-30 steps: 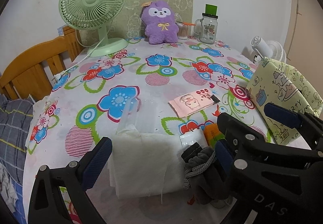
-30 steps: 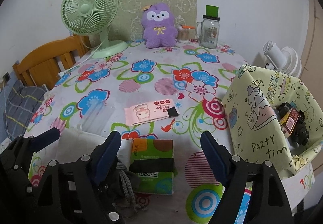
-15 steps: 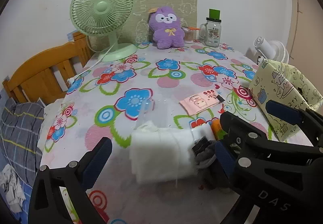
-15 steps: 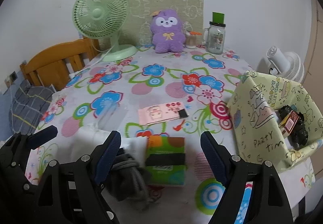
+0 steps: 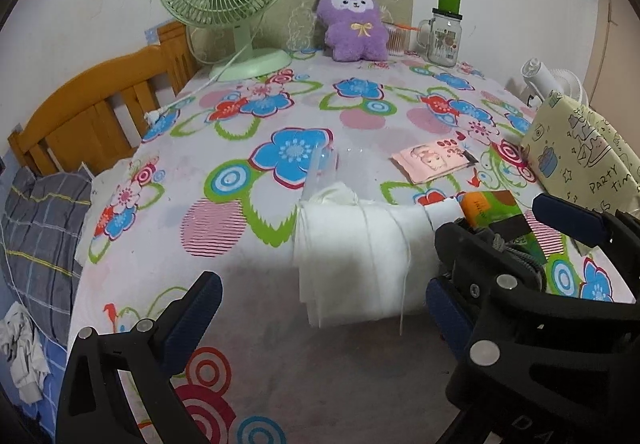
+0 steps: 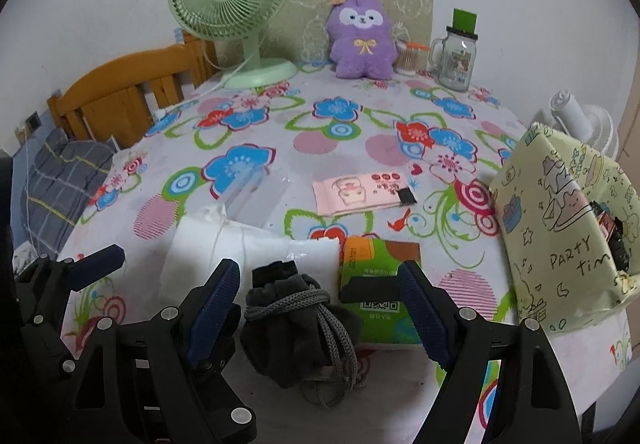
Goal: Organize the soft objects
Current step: 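Grasp the grey knit glove with the right tool and lift it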
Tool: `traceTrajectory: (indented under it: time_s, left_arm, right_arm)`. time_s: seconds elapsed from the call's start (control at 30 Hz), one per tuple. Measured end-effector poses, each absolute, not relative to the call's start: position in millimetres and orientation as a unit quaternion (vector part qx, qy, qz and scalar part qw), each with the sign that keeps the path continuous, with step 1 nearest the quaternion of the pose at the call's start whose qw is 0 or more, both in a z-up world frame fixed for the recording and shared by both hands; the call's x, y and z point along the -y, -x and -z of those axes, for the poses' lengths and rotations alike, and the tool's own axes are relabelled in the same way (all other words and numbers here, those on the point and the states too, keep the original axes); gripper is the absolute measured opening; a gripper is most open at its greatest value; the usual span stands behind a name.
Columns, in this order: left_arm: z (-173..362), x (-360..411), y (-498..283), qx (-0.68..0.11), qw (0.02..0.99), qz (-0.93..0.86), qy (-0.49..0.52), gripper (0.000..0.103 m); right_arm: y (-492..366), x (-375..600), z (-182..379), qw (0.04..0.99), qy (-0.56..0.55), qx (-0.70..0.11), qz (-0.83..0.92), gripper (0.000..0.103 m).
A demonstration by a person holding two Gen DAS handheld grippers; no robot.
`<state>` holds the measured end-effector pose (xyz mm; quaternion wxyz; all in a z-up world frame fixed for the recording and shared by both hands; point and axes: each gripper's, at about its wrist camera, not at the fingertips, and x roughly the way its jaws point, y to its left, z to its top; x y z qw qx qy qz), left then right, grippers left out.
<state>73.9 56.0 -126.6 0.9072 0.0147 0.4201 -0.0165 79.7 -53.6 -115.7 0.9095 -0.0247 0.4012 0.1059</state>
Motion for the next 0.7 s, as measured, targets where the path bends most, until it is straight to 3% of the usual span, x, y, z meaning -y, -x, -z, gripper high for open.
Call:
traceTrajectory:
  time_s: [0.1, 0.4, 0.7]
  left_arm:
    - [130.4, -53.9, -76.4, -0.425, 0.905, 0.021, -0.018, 0.102]
    - [137.3, -48.2, -80.7, -0.433, 0.901, 0.031, -0.023, 0.102]
    - [131.1, -44.0, -86.0, -0.424, 0.905, 0.043, -0.016, 0.103]
  right_arm:
    - [-82.8, 53.8, 121.1, 0.903, 0.02, -0.414, -0.111, 0.073]
    - [-89.2, 51.9, 133.9, 0.889, 0.012, -0.442, -0.121, 0.055]
    - [-88.7, 53.0, 122.6, 0.9, 0.024, -0.419, -0.118, 0.047]
